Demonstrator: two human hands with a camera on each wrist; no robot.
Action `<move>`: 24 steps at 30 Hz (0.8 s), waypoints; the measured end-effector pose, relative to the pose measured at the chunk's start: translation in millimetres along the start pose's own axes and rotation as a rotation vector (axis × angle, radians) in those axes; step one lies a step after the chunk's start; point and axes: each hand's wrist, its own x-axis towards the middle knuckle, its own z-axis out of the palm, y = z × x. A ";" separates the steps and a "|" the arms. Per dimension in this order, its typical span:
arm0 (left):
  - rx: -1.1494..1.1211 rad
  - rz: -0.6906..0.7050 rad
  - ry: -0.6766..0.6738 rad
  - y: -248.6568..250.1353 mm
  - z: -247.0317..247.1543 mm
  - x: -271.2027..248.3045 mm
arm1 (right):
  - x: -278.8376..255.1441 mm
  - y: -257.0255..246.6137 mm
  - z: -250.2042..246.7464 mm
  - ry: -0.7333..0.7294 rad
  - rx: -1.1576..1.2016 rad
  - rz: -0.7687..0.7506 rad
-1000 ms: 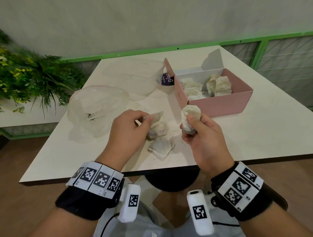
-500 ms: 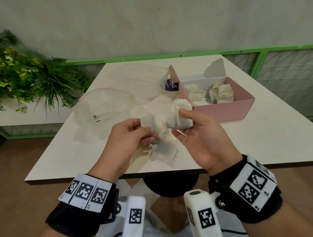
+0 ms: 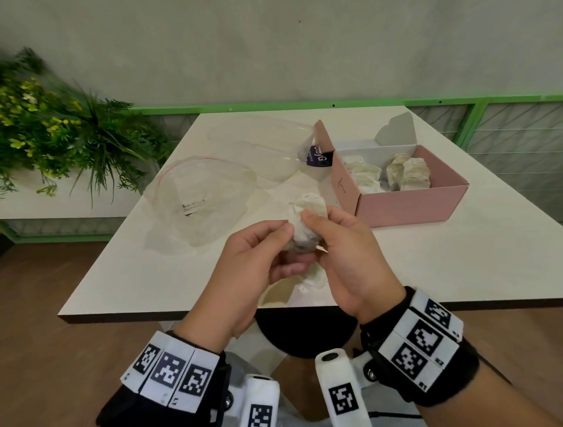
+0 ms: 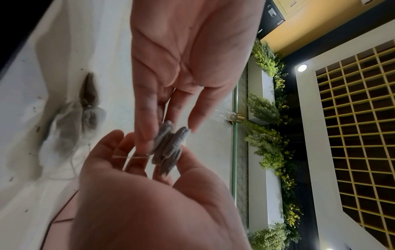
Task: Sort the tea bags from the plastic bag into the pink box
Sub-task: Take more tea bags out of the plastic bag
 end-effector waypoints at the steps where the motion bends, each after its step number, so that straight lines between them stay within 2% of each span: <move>1: -0.003 0.007 -0.003 -0.9 -0.2 -1.1 | 0.1 1.5 -0.5 0.003 -0.010 -0.004; 8: -0.006 0.096 0.050 -5.1 -0.1 -3.6 | -7.2 11.4 4.5 -0.013 0.019 -0.039; 15: 0.114 0.197 0.092 -6.4 3.2 -1.6 | -8.4 18.0 11.5 -0.003 0.095 0.059; 21: 0.351 0.245 0.162 -6.6 -4.5 -0.4 | -4.3 9.8 -0.8 0.005 -0.005 -0.006; 24: 0.603 0.324 0.254 -6.8 -19.2 3.8 | 1.5 -1.8 -17.0 0.076 0.036 -0.028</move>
